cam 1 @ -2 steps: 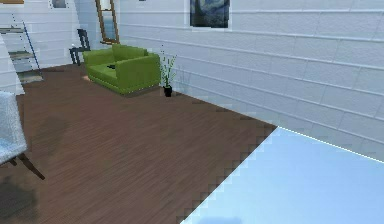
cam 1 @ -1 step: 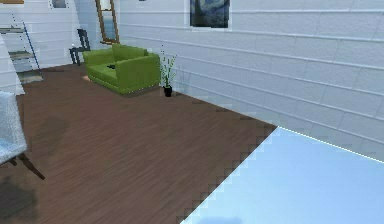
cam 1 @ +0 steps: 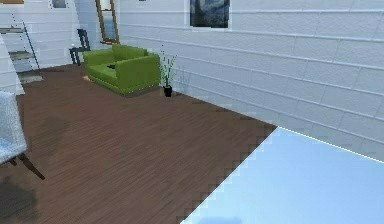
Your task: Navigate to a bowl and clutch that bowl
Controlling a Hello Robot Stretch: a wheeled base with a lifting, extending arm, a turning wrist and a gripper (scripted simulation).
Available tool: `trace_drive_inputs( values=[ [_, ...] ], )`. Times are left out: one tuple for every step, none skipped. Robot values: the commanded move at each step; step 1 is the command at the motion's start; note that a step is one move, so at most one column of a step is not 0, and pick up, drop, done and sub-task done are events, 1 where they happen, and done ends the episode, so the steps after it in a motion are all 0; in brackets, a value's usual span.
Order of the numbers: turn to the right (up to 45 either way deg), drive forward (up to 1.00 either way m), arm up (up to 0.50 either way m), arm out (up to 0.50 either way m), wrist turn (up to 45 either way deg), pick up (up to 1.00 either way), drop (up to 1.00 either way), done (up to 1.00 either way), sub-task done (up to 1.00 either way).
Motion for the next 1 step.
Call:
trace_drive_inputs(
  values=[
    [0.0, 0.0, 0.0, 0.0, 0.0, 0.0, 0.0, 1.0, 0.0]
  ],
)
